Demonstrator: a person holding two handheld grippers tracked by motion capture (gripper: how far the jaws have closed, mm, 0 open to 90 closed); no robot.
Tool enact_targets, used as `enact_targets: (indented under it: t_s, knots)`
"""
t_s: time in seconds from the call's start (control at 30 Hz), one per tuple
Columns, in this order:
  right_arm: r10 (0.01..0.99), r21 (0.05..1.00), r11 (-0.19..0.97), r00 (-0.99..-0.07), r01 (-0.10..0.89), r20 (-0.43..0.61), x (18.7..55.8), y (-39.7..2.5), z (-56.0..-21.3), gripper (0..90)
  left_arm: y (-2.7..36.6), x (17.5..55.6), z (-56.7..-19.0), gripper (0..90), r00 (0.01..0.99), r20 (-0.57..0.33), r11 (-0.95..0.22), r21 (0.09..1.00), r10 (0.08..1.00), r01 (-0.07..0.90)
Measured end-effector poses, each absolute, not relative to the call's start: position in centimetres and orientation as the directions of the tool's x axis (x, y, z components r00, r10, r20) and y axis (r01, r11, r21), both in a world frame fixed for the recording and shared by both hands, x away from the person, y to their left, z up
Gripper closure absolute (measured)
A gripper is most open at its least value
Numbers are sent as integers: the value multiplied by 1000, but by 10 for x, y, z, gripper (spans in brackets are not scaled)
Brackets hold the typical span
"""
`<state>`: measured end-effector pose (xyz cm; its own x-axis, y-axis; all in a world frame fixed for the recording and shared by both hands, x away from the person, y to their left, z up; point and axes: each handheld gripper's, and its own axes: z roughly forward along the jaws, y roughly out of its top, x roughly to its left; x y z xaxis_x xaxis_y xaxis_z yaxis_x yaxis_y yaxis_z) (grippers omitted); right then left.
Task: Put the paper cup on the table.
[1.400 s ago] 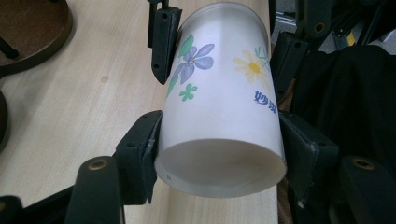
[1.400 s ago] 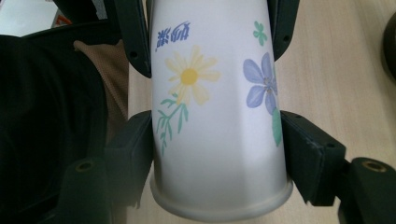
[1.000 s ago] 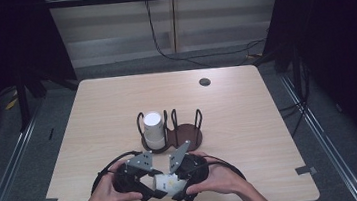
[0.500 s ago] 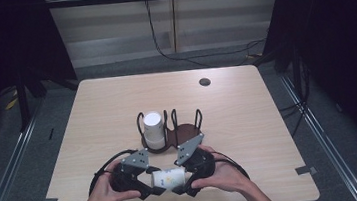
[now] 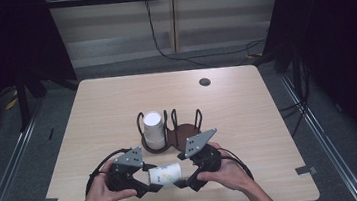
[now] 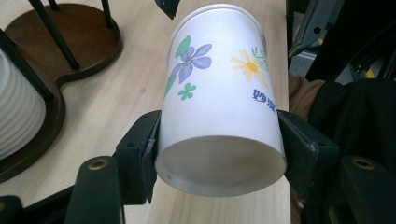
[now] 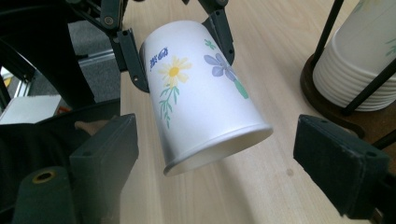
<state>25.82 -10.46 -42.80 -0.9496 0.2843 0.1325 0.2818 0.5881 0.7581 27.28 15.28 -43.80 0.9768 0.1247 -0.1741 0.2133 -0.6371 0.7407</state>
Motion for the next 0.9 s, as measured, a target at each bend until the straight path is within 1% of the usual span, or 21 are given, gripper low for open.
enact_targets:
  t_s: [0.1, 0.47, 0.67, 0.7, 0.9]
  knots:
    - [289, 771, 570, -948, 285, 136, 258, -106, -427, 141, 155, 273, -438, 364, 977, -163, -621, 754, 135, 212]
    - [317, 818, 481, -933, 315, 173, 260, -121, -424, 148, 161, 272, -436, 364, 971, -179, -552, 800, 156, 236]
    - [325, 836, 435, -924, 335, 201, 259, -129, -426, 148, 161, 270, -435, 364, 975, -160, -541, 812, 154, 219]
    - [328, 836, 431, -922, 339, 205, 259, -130, -426, 148, 160, 270, -434, 364, 976, -165, -538, 815, 142, 216]
    - [326, 858, 376, -917, 349, 230, 259, -137, -426, 148, 160, 267, -433, 364, 977, -152, -520, 829, 149, 208]
